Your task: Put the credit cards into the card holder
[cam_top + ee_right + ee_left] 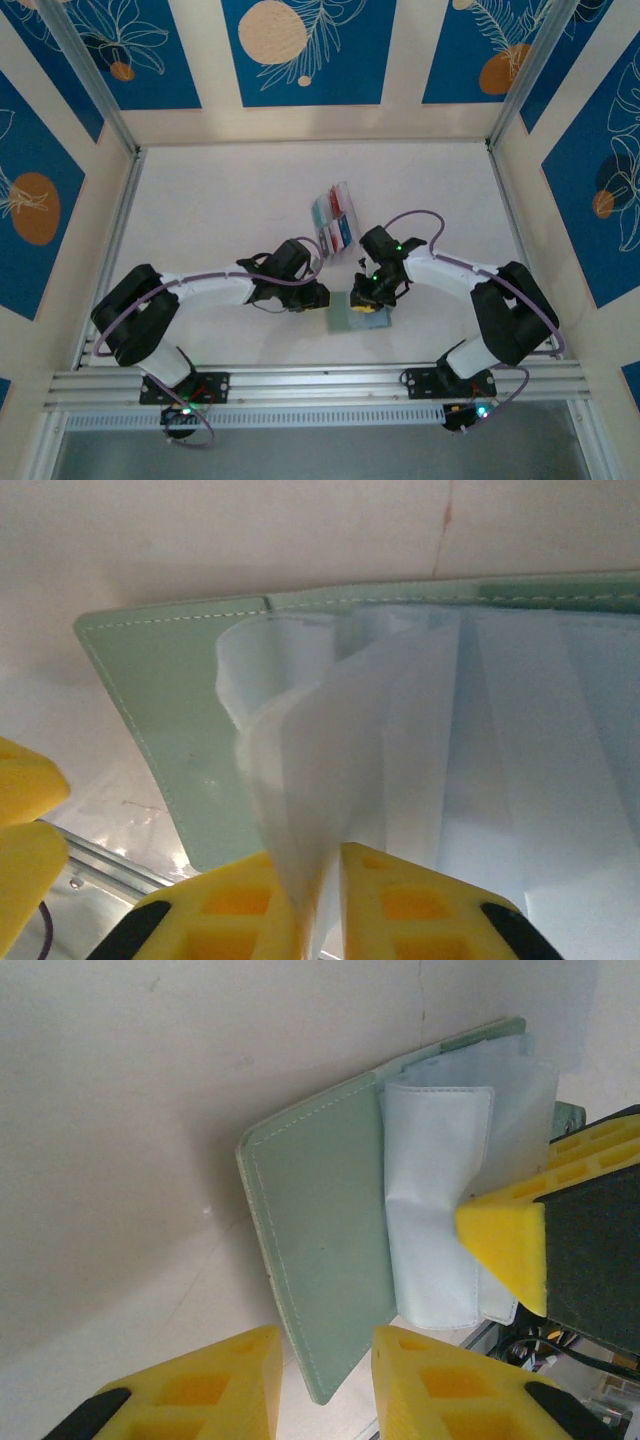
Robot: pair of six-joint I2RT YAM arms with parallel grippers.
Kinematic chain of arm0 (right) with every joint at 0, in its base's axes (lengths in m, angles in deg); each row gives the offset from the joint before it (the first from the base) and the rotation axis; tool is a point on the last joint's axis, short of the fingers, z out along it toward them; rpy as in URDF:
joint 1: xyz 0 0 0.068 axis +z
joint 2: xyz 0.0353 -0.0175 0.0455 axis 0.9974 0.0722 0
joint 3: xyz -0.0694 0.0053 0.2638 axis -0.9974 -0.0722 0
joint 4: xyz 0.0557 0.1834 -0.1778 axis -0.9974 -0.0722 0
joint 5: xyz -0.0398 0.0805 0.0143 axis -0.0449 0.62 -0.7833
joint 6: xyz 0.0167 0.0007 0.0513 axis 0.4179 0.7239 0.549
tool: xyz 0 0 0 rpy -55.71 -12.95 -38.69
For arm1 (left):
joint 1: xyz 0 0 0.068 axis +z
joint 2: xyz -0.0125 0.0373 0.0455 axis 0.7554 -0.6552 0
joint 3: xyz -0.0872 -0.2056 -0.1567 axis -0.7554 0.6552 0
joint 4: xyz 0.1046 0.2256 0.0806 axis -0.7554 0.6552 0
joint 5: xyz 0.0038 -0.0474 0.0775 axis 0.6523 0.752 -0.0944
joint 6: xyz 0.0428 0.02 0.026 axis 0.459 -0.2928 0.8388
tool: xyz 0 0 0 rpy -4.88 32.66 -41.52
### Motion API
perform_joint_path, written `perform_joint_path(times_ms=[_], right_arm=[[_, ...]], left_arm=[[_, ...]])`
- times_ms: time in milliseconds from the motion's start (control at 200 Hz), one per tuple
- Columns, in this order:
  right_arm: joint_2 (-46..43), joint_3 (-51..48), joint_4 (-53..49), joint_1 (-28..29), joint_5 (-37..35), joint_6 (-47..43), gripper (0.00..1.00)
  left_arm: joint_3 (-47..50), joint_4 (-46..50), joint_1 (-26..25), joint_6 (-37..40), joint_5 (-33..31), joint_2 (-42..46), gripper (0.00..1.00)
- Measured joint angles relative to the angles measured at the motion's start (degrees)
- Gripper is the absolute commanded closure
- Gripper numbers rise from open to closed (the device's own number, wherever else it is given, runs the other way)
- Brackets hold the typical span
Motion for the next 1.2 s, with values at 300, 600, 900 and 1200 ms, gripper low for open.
perform_joint_path(times_ms=[300,600,900,1200], right_arm=[[1.77,0.81,0.87,0.57,0.0,-0.02,0.71],[4.83,1.07,2.67,0.57,0.48,-0.02,0.62],[3.19,1.64,1.31,0.68,0.15,-0.63,0.37],[2.03,1.9,-1.73,0.66,-3.26,-1.18,0.18]], left_arm=[[-0.07,0.61,-0.81,0.11,0.02,0.0,0.66],[-0.5,0.96,-2.23,1.05,0.04,0.0,0.62],[-0.55,-1.05,-2.29,0.52,1.01,-1.79,0.63],[-0.55,-2.89,-2.29,-0.7,1.6,-3.32,0.63]])
